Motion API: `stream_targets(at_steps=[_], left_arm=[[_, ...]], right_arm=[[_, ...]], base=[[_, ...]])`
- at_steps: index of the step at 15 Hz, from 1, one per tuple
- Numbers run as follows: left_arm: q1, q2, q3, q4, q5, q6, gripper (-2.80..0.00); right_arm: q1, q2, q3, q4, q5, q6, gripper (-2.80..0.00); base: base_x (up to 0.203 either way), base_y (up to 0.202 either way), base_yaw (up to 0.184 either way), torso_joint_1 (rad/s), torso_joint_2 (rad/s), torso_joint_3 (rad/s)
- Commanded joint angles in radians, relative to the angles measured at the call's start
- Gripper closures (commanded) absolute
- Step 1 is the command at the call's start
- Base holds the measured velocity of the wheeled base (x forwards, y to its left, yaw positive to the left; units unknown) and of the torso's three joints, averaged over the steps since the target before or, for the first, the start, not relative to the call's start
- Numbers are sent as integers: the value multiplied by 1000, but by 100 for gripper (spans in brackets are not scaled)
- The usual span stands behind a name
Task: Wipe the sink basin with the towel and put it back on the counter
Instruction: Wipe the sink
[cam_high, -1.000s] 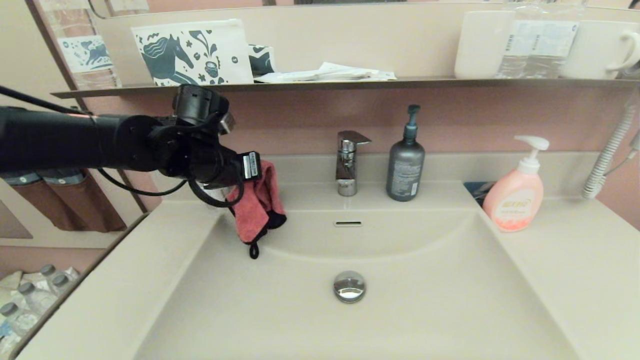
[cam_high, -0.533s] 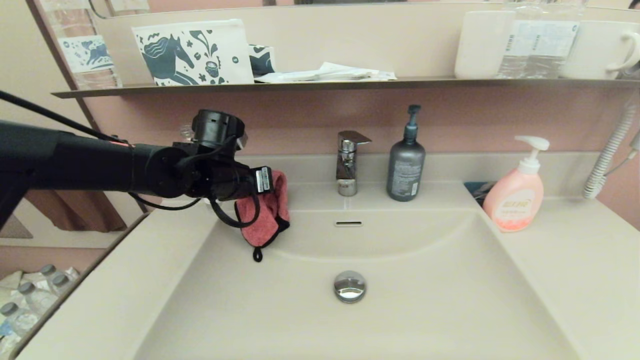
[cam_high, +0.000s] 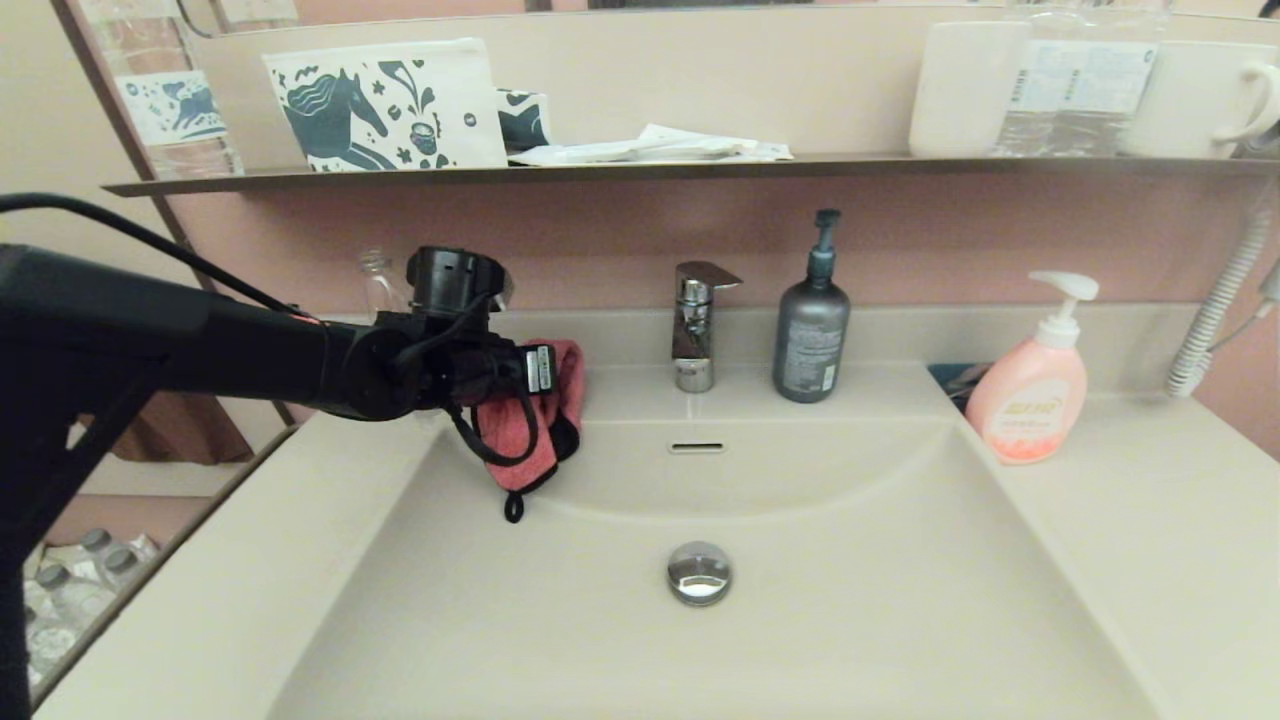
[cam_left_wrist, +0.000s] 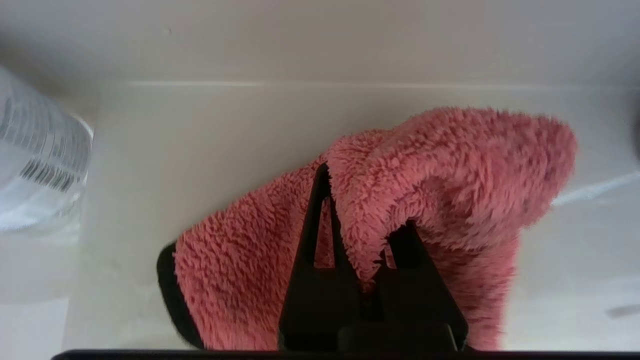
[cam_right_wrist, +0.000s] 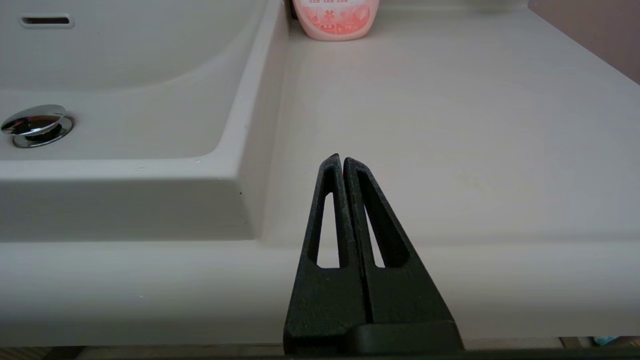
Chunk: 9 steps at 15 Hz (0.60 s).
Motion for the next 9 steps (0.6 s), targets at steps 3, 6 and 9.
stream_targets(at_steps=[3,6,9], left_arm=[[38,58,0,-68,2,37,0],[64,84,-1,-129,0,87,0],[62,88,9,-132,-3,81,0]], right_arm=[[0,2,0,0,0,0,0],[0,2,0,0,0,1,0],[0,2,0,0,0,0,0]], base=[[0,0,0,0,0,0],[0,0,0,0,0,0],[0,0,0,0,0,0]])
